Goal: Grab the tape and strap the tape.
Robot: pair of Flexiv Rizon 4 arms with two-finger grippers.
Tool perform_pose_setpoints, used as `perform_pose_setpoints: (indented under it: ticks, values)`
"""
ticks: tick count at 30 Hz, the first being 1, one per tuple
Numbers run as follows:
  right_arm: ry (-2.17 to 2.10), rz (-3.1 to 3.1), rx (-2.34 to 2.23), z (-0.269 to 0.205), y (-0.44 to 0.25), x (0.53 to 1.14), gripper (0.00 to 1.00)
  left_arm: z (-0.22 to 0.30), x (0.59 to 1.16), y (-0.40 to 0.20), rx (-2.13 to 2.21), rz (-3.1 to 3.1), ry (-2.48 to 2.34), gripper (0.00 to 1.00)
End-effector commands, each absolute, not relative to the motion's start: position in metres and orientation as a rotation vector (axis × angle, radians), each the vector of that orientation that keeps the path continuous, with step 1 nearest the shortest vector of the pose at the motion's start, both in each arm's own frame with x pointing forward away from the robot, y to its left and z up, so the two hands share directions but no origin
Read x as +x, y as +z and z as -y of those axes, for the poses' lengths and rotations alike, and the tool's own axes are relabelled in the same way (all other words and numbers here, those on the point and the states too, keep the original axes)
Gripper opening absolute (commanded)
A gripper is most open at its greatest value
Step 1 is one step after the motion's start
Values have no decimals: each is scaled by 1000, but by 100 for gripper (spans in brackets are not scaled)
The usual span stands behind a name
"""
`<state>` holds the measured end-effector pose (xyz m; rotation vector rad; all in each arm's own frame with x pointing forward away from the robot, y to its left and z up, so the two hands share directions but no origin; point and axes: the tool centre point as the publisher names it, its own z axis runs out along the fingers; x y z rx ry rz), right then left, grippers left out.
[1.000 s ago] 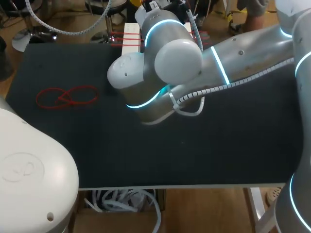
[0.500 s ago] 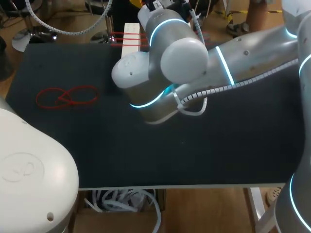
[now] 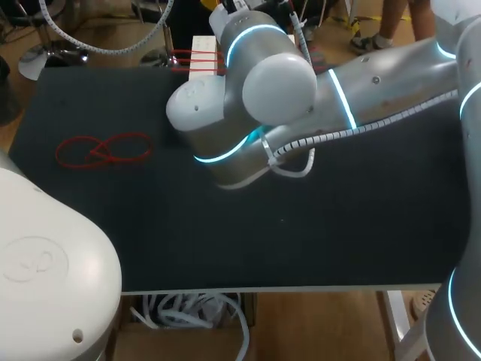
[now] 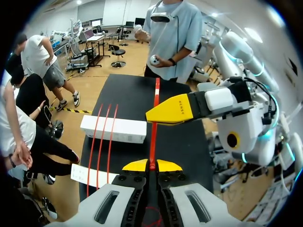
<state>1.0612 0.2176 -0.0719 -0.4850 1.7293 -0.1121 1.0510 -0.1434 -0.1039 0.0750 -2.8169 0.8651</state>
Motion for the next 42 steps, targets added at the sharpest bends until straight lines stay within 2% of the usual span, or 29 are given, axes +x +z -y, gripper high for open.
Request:
perform_pose_setpoints:
  ticks: [1, 42]
  values:
    - [-89, -1746, -504, -209, -62, 1062, 0, 144, 1051, -103, 75, 2817, 859, 0]
    - [-84, -1726, -492, -216, -73, 1059, 0, 144, 1051, -103, 75, 2817, 859, 0]
